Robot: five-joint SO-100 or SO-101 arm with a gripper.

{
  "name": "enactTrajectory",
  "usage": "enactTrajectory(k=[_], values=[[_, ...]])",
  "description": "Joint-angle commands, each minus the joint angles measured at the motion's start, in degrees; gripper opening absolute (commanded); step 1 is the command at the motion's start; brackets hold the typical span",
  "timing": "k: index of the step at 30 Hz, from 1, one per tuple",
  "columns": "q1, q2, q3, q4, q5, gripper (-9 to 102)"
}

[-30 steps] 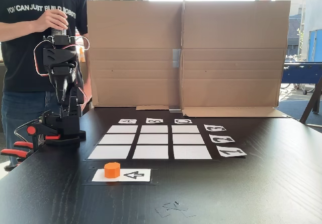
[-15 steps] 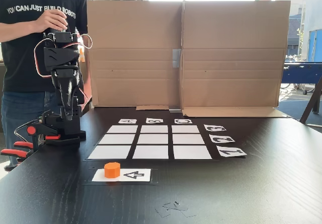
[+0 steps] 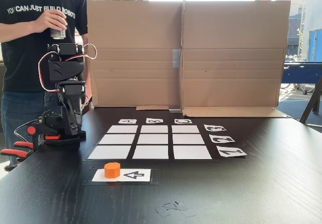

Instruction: Pick up the round, orange token and place it in the grid on square A2.

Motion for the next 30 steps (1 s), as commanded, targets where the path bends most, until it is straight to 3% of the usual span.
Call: enactTrajectory(k=[1, 30], values=[[-1.4, -0.4, -2.3, 0.3, -1.1, 42], [-9.9, -17.1, -9.2, 0.3, -1.1, 42]])
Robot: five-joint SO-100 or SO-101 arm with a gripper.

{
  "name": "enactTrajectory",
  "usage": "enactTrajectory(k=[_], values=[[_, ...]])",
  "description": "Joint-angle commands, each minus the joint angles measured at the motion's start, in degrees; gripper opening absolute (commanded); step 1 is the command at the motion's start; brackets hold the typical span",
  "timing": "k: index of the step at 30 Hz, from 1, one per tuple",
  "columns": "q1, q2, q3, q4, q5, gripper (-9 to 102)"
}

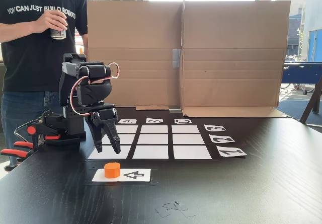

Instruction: Pick up the round, orange token and place it in the grid on square A2.

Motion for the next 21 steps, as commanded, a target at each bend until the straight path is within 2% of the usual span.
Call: enactTrajectory(k=[1, 21], values=[[-0.9, -0.6, -3.1, 0.3, -0.4, 42], [-1.6, -11.2, -10.3, -0.4, 2.5, 42]])
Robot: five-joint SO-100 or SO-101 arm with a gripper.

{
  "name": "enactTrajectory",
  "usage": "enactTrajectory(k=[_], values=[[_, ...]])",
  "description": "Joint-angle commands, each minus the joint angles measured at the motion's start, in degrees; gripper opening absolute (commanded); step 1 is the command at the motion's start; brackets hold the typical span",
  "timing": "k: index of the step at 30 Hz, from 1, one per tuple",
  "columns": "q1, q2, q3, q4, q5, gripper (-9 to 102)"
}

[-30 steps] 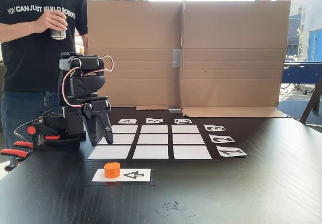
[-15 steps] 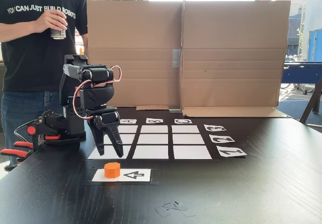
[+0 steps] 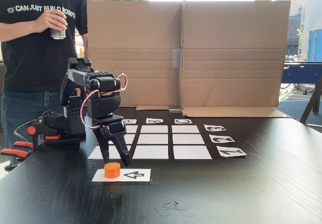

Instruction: Pick up the round, orange token and place it in the grid on square A2.

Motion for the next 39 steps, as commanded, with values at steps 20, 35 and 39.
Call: enactTrajectory(k=[20, 35, 39], values=[[1.4, -3.1, -4.8, -1.2, 1.2, 0], [4.5, 3.0, -4.6, -3.7, 0.8, -1], [5.5, 8.9, -3.7, -3.7, -1.6, -1]])
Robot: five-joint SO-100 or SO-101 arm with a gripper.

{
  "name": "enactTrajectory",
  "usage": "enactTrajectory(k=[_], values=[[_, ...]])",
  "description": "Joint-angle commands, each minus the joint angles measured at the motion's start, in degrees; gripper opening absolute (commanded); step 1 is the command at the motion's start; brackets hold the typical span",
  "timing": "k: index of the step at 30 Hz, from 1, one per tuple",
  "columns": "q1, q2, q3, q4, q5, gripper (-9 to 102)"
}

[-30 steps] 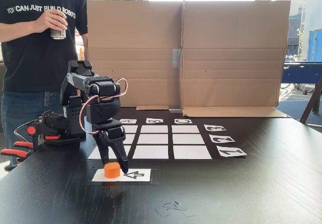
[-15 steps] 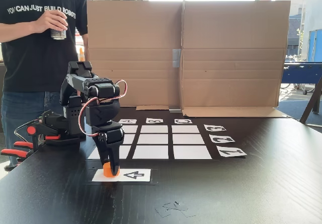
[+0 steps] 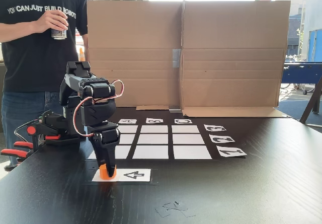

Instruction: Pick up the round, orange token and place it in the grid on square A2.

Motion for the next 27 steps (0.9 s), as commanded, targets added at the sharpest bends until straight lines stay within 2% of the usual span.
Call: enactTrajectory(k=[1, 16, 22, 27], values=[[0.9, 9.1, 0.4, -0.4, -2.5, -1], [-5.6, 33.2, 20.7, -0.4, -17.9, -1], [-9.1, 42.7, 28.4, 0.5, -29.4, -1], [-11.6, 51.3, 34.5, 1.9, -34.0, -1]])
